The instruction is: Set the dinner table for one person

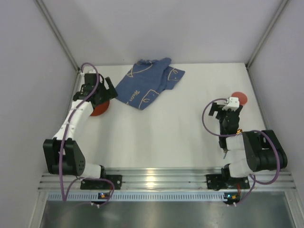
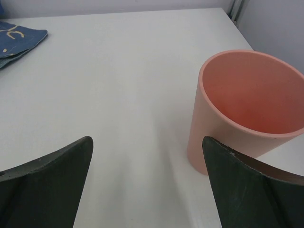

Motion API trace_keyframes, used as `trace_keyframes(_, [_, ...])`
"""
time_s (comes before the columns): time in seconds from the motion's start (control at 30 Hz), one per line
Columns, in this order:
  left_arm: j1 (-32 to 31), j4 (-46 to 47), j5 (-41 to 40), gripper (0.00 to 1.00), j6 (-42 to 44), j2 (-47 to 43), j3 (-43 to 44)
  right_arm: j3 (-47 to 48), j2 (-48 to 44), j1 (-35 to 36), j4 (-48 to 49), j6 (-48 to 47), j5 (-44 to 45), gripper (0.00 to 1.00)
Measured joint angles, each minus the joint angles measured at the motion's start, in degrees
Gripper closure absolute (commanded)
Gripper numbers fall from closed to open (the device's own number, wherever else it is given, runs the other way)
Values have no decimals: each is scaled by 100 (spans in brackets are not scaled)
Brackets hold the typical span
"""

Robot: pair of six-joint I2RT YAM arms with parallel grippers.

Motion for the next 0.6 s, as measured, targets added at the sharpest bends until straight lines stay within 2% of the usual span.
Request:
trace_keyframes(0.13, [2,-39,-28,1,-70,-555,44,2,-11,4,-33,-2,81,0])
trace_keyframes(0.23, [2,-107,7,1,-94,-586,72,350,-225,33,-992,98,522,0])
trace_keyframes(0.4, [-33,-144,219,1,-223,-533,33,1681,-791,59,-2796,595,691,0])
trace_keyframes(0.6, [-501,-173,195,2,-387,232,302,3842,-1189,590,-5062,1508,0,0])
